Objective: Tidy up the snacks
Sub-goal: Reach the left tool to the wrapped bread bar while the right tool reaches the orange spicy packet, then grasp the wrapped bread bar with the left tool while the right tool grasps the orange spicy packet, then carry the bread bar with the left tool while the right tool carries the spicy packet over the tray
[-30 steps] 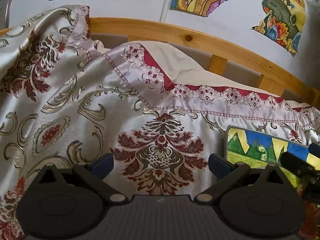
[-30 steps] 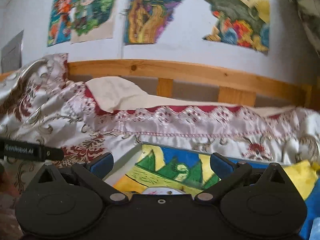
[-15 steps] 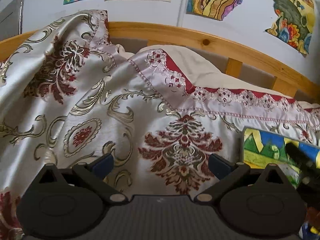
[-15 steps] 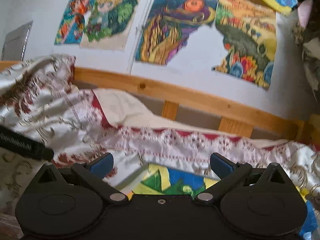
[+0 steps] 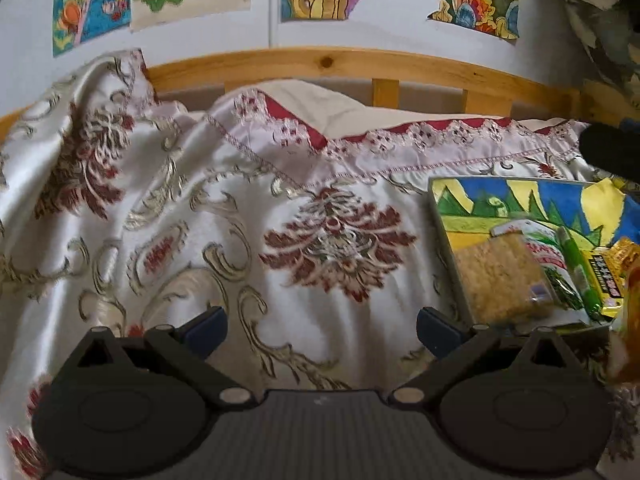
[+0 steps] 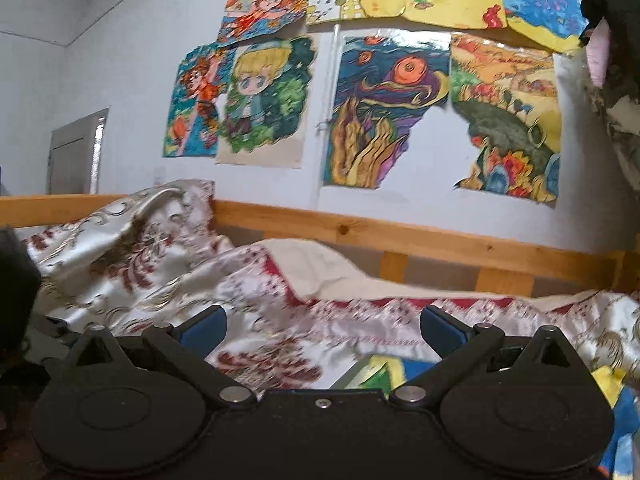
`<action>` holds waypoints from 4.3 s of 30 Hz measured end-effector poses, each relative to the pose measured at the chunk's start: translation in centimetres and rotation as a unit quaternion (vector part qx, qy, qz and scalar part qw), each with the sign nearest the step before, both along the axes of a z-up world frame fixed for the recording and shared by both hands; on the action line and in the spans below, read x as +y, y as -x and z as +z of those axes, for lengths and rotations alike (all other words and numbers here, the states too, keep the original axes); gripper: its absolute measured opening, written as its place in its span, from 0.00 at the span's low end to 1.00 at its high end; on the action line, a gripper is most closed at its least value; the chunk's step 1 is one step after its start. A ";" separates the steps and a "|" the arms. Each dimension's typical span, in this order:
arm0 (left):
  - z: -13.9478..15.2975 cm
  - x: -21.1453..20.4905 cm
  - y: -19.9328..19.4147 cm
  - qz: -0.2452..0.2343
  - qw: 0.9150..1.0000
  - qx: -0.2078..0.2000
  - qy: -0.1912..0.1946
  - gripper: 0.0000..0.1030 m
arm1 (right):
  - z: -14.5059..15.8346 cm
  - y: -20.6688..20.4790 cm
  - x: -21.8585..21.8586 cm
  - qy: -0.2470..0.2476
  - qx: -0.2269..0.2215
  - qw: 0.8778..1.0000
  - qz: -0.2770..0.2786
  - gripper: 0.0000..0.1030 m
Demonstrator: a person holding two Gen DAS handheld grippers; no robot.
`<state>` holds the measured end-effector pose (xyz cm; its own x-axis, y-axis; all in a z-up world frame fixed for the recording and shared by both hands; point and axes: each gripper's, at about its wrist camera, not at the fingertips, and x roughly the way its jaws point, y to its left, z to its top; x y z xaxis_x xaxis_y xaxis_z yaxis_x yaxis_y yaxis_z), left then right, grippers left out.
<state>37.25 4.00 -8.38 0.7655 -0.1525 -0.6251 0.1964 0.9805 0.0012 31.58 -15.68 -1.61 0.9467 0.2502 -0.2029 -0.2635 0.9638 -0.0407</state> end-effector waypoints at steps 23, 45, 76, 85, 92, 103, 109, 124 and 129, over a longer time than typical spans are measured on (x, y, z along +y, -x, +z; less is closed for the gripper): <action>0.0 -0.9 3.9 -0.139 0.987 0.017 -0.080 1.00 | -1.4 10.4 -3.9 -0.107 0.156 0.980 -0.057 0.99; -2.5 -2.2 2.8 -0.198 0.973 0.080 -0.084 0.97 | -6.6 10.8 -2.7 -0.041 0.287 0.946 -0.146 0.99; 0.4 -4.6 6.7 -0.108 0.977 0.181 -0.023 0.37 | -8.8 9.2 -3.6 -0.053 0.345 0.925 -0.146 0.57; 1.6 -5.2 9.5 -0.090 0.978 0.190 0.002 0.36 | -7.7 10.5 -2.9 -0.042 0.329 0.933 -0.138 0.54; 2.4 -6.5 11.0 -0.098 0.979 0.179 0.022 0.36 | -6.2 11.5 -2.9 -0.011 0.285 0.947 -0.146 0.54; 4.2 -6.5 9.8 -0.109 0.980 0.137 0.097 0.37 | -2.5 11.4 -5.1 -0.017 0.204 0.964 -0.170 0.54; 6.0 -8.0 6.9 -0.097 0.983 0.076 0.138 0.37 | -1.1 9.4 -5.8 0.033 0.149 0.975 -0.158 0.54; 3.6 -13.3 -2.0 -0.089 0.984 0.047 0.146 0.37 | -3.2 -0.7 -11.5 0.048 0.142 0.971 -0.186 0.54; 2.1 -15.3 -3.2 -0.093 0.986 0.059 0.121 0.37 | -5.4 -2.4 -12.3 0.027 0.173 0.964 -0.198 0.54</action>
<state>40.43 -11.33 -6.25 0.6341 -0.4392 -0.6365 0.3570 0.8964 -0.2629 34.00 -28.03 -7.03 0.8389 -0.1370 -0.5268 0.1179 0.9906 -0.0699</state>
